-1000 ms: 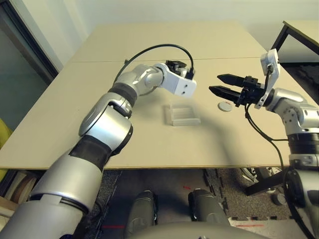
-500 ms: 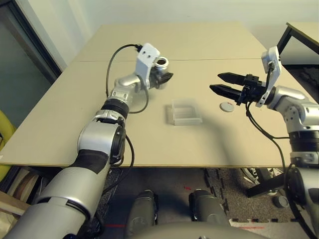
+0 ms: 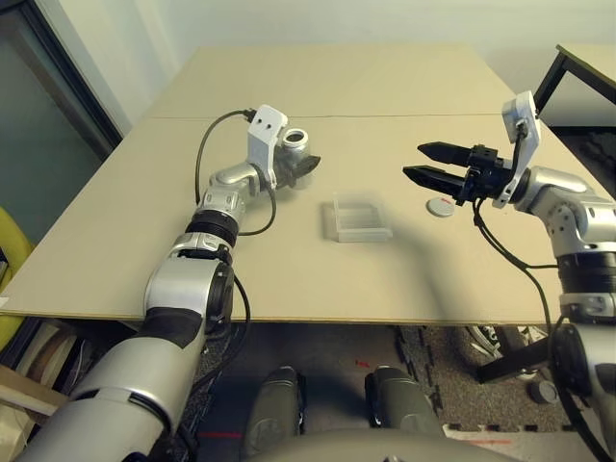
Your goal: Pour the medicine from the bottle into the box.
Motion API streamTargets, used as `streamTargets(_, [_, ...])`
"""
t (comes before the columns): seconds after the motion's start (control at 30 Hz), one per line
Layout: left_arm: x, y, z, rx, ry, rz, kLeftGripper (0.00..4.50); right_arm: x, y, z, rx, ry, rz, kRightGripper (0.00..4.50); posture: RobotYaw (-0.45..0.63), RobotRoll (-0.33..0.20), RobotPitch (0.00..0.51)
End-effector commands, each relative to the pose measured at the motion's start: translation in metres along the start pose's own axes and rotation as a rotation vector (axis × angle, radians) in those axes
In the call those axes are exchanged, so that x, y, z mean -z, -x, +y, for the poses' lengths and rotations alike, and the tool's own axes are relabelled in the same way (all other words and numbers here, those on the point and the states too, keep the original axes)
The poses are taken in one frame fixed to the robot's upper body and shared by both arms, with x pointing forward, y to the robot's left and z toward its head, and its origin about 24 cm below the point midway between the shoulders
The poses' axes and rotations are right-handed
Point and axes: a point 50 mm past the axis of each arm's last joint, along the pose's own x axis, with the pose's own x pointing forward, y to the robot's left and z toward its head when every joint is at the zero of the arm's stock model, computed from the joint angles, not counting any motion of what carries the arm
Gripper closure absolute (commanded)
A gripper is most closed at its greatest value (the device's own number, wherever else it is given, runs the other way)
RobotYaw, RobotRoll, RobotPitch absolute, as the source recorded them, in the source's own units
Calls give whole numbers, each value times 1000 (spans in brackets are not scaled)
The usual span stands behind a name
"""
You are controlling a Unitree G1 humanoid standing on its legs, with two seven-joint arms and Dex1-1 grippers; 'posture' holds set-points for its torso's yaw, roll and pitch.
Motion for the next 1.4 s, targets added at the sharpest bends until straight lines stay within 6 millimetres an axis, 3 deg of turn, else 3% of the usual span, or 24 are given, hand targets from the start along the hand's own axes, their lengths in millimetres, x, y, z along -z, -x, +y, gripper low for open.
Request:
streamTargets(0.03, [-44, -12, 3, -14, -529, -13, 1919, 1, -2, 0, -10, 4, 18, 0, -41, 0, 0])
streamTargets(0.07, [-56, -17, 0, -17, -632, -27, 1919, 2, -2, 0, -10, 3, 18, 0, -36, 0, 0])
streamTargets(0.17, [-85, -40, -28, 23, -1352, -19, 1919, 2, -6, 0, -16, -1, 12, 0, -42, 0, 0])
streamTargets(0.27, [-78, -51, -59, 146, -1653, -65, 1919, 1, -9, 2, -18, 0, -9, 0, -64, 0, 0])
streamTargets(0.37, [-75, -55, -70, 180, -1702, -88, 1919, 2, -6, 2, -6, -6, -25, 0, -73, 0, 0])
streamTargets(0.8, [-70, -53, -63, 166, -1667, -36, 1919, 4, 0, 4, 15, -16, -34, 0, -72, 0, 0])
streamTargets(0.87, [-70, -53, -62, 164, -1631, -30, 1919, 4, 0, 4, 14, -16, -32, 0, -71, 0, 0])
streamTargets(1.0, [-74, -50, -57, 150, -1395, -34, 1919, 3, 1, 3, 17, -15, -27, 0, -66, 0, 0])
streamTargets(1.27, [-70, -38, -36, 123, -591, -92, 1919, 2, 6, -2, 42, -8, -10, 0, -45, 0, 0])
streamTargets(1.4, [-54, -29, -24, 111, -246, -131, 1919, 2, 10, -9, 75, -9, -6, 0, -33, 0, 0])
